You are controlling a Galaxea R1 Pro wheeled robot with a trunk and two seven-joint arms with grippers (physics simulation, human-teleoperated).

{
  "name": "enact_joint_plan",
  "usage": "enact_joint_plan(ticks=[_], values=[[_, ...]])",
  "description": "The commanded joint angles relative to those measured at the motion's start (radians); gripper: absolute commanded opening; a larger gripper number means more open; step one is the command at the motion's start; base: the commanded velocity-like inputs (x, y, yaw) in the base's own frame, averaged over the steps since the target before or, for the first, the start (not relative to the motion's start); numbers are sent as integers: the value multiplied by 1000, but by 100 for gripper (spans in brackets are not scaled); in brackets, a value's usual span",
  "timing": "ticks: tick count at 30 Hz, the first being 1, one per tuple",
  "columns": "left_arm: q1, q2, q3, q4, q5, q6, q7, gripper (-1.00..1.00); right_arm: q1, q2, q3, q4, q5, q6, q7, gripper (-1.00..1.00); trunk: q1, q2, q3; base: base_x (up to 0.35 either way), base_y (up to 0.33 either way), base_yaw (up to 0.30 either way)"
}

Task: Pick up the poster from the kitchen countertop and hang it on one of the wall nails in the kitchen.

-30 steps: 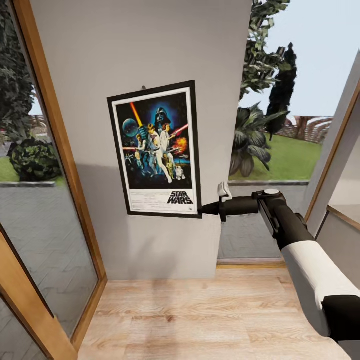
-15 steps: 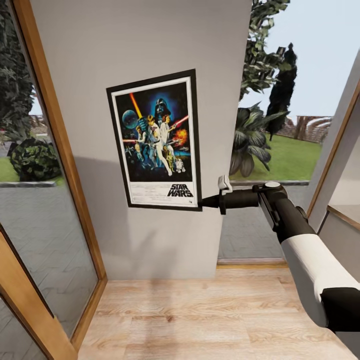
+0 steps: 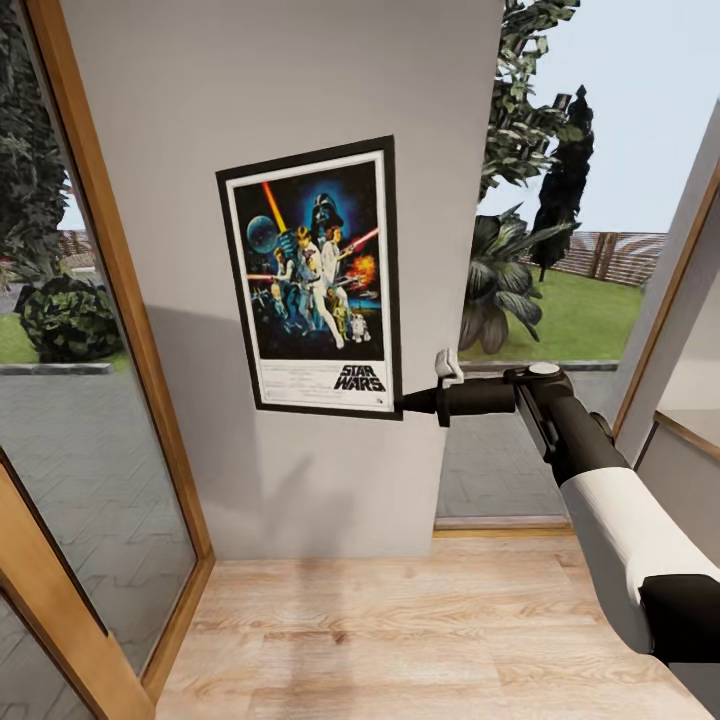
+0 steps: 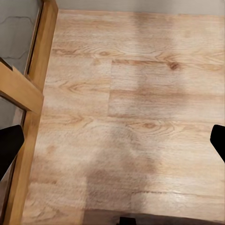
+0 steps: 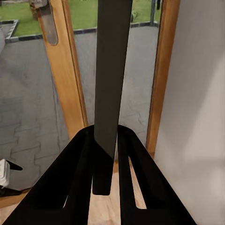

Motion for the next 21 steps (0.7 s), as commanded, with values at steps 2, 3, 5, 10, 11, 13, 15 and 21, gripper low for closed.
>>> enact_joint_plan(ticks=[2,3,5,10,11,13,15,21], values=[[0,-1,3,-2,-2,5,-7,100,0,0,0,-1,0,13,5,-100,0,-1,-1,0,0,0],[0,-1,3,-2,-2,5,-7,100,0,0,0,0,-3,13,6,-100,0,-1,-1,0,0,0],[1,-1,3,-2,-2,4,-6,100,0,0,-1,1,-18,13,6,-100,0,-1,-1,0,0,0],[0,-1,3,-2,-2,5,-6,100,0,0,-2,23,-79,12,7,-100,0,-1,-1,0,0,0],[0,-1,4,-2,-2,5,-6,100,0,0,-2,28,-82,12,7,-100,0,-1,-1,0,0,0],[0,-1,3,-2,-2,5,-7,100,0,0,-2,36,-86,12,8,-100,0,-1,-1,0,0,0],[0,-1,3,-2,-2,5,-7,100,0,0,-2,44,-89,12,8,-100,0,-1,-1,0,0,0],[0,-1,3,-2,-2,5,-6,100,0,0,-3,51,-92,11,8,-100,0,-1,-1,0,0,0]])
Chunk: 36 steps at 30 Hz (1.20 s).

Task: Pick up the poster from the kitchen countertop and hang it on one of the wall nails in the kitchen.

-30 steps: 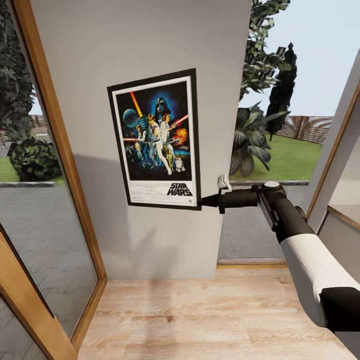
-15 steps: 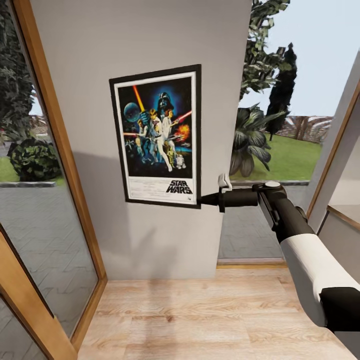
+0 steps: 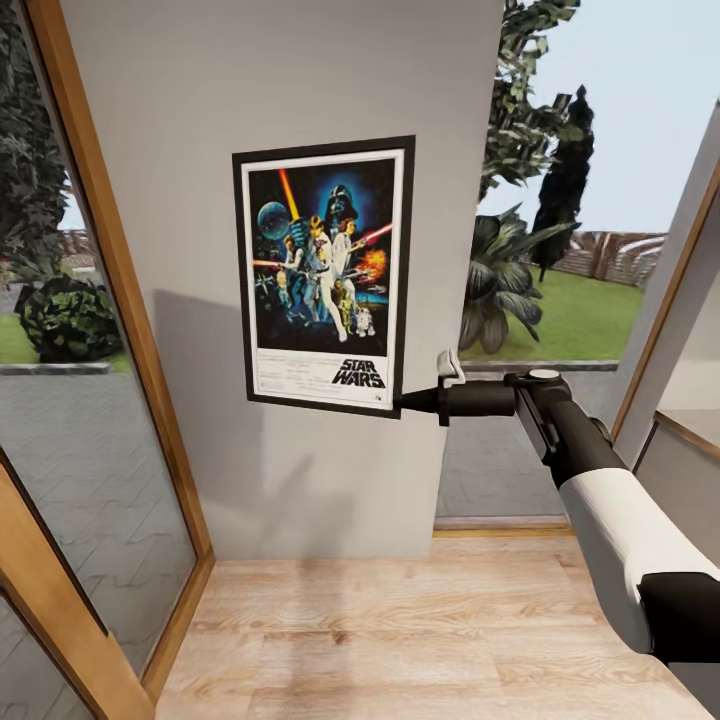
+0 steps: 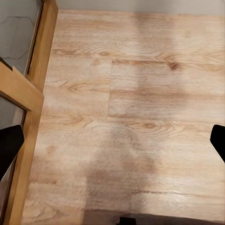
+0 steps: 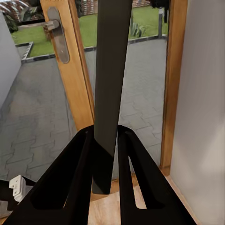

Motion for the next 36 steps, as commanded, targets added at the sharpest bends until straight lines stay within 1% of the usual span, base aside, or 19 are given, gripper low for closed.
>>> enact_joint_plan(ticks=[1,36], values=[[0,-1,3,-2,-2,5,-7,100,0,-1,2,0,-2,13,3,-100,0,-1,-1,0,0,0],[0,0,4,-3,-2,5,-6,100,0,-1,7,-12,-4,7,10,-100,0,-1,-1,0,0,0]])
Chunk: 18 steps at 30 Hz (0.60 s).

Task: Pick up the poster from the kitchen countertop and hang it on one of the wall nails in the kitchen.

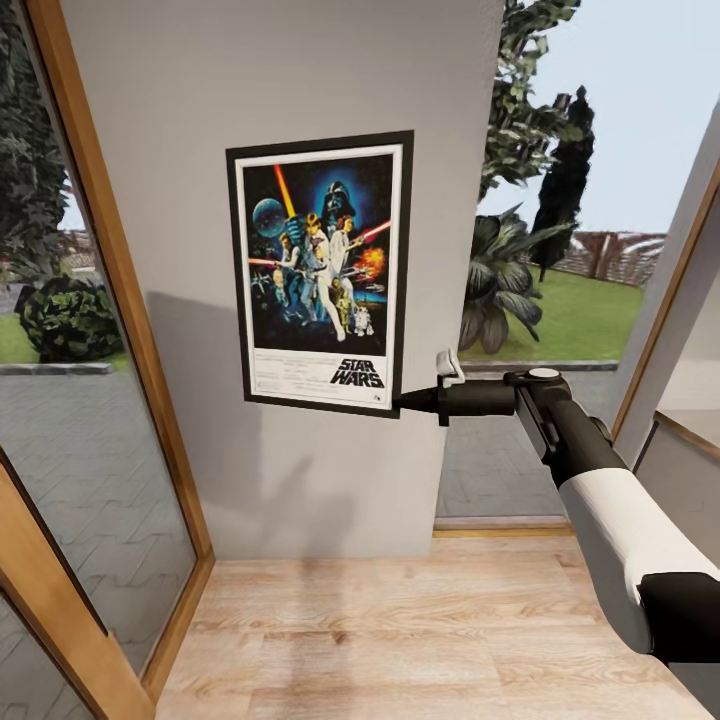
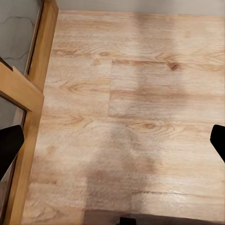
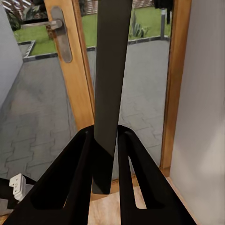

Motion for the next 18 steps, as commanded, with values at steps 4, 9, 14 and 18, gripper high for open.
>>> enact_joint_plan(ticks=[4,9,14,18], values=[[1,0,3,-2,-2,5,-7,100,0,-1,2,-2,-2,12,3,-100,0,-1,-1,0,0,0],[0,1,3,-2,-2,5,-7,100,0,-1,2,-2,-2,12,4,-100,0,-1,-1,0,0,0],[0,1,3,-3,-2,4,-7,100,0,-1,2,-2,-2,12,4,-100,0,-1,-1,0,0,0],[1,1,3,-3,-2,4,-7,100,0,-1,2,-1,-2,13,5,-100,0,-1,-1,0,0,0]])
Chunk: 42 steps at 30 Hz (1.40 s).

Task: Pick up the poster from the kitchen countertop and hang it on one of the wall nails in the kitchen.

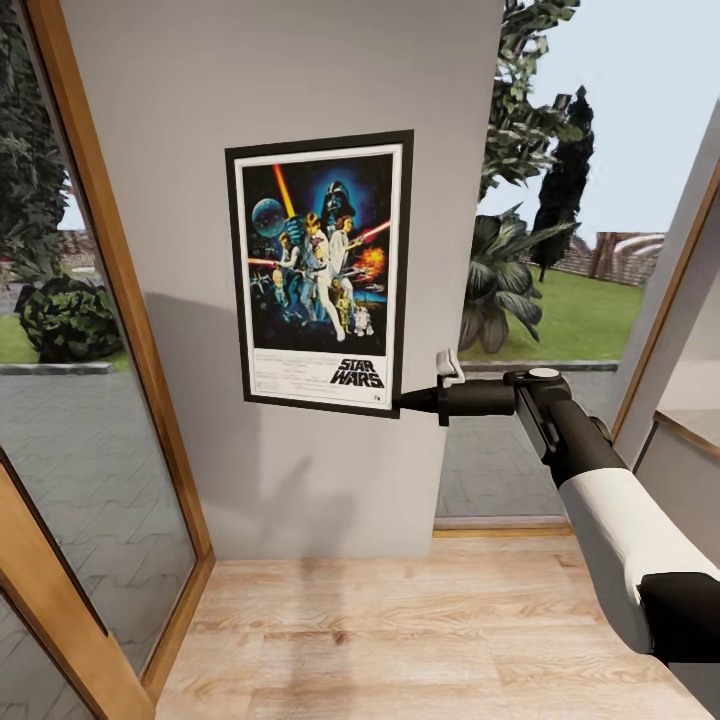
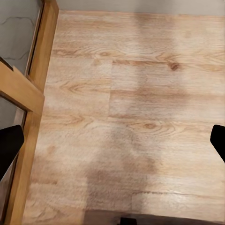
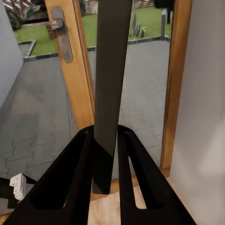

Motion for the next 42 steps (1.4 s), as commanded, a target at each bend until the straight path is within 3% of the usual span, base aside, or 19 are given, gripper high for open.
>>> enact_joint_plan(ticks=[1,42], values=[[1,-1,3,-2,-2,5,-7,100,0,-1,2,0,-2,13,3,-100,0,-1,-1,0,0,0],[0,-1,3,-2,-3,5,-7,100,-2,1,3,-3,-1,14,41,-100,0,-1,-1,0,0,0]])
